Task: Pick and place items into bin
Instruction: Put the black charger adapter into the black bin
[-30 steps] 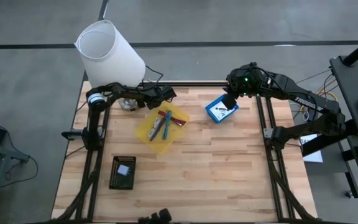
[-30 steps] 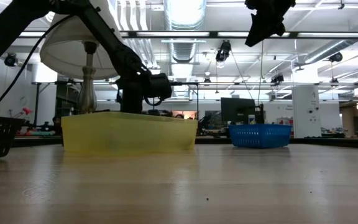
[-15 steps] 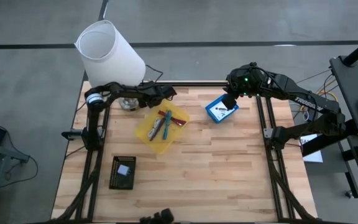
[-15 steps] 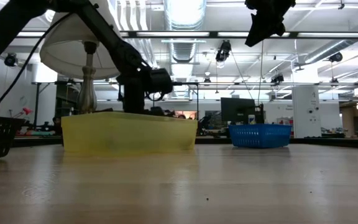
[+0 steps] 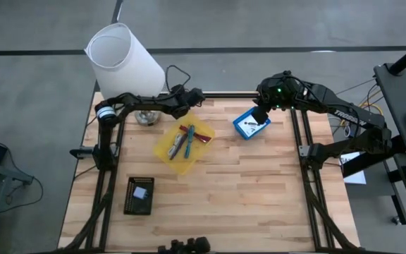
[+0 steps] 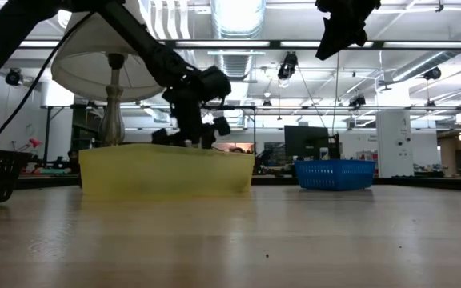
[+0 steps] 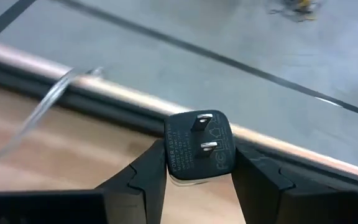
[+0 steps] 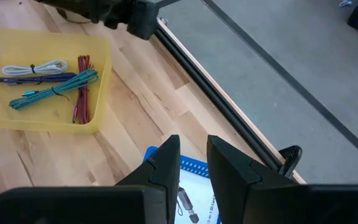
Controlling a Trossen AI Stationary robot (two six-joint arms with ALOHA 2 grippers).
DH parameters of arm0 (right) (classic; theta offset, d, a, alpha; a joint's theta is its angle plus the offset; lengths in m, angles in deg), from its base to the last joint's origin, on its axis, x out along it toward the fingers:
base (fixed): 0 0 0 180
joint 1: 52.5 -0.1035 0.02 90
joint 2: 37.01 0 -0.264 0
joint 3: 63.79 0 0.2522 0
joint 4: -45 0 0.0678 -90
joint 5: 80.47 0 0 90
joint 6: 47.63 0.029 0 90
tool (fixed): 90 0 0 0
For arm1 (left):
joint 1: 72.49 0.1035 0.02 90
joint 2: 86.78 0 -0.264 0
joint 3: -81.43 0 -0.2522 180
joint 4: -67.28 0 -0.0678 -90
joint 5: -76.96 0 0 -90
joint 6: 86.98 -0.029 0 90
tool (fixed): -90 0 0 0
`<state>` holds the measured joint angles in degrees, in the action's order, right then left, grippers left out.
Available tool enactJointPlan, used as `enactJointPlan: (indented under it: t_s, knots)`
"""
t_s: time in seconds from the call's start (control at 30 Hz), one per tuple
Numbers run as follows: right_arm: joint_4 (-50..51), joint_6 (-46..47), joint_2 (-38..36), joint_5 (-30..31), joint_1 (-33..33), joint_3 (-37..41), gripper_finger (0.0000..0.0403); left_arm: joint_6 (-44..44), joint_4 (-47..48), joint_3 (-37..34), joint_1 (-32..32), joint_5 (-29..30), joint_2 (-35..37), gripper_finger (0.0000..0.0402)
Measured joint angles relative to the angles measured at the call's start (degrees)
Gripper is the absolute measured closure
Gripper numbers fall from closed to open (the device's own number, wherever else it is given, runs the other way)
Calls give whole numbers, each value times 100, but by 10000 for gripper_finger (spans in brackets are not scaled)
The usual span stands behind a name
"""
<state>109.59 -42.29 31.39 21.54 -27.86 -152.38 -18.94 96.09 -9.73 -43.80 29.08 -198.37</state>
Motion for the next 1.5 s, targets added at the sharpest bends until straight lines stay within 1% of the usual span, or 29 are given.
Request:
enactJointPlan:
  t_s: [0.27, 0.43, 0.6, 0.7, 0.8, 0.87, 1.0, 1.03, 1.2, 1.37, 1.5]
  knots:
    - [0, 0, 0, 0, 0, 0, 335, -1274, -870, 343, -199, 6, 0, 264]
    - [0, 4, 0, 0, 0, 0, 335, -1934, -1157, 541, -397, -156, 0, 264]
    - [-2, -4, 0, 4, 0, 1, 335, -2718, -1156, 809, -664, -522, 30, 263]
    - [-2, -106, 0, 15, 0, 0, 335, -3346, -1164, 945, -889, -886, 135, 263]
    - [-2, -133, 0, 15, 2, 2, 335, -4003, -1142, 964, -1143, -1242, 379, 263]
    - [-4, -160, 0, 15, 2, 0, 335, -4332, -1050, 962, -1325, -1366, 589, 263]
    - [-13, -478, -2, 17, 2, 0, 335, -4681, -159, 942, -1642, -1484, 1171, 263]
    - [-17, -554, 0, 20, 2, 0, 335, -4741, 212, 929, -1707, -1499, 1325, 263]
    - [-60, -690, -1, 151, 4, -2, 335, -4753, 1406, 892, -2091, -1537, 2009, 263]
    - [-63, -701, -2, 166, 17, -2, 335, -4738, 2419, 892, -2572, -2050, 2576, 263]
    - [-63, -695, -4, 166, 17, -2, 335, -4681, 3287, 892, -3040, -2481, 2826, 263]
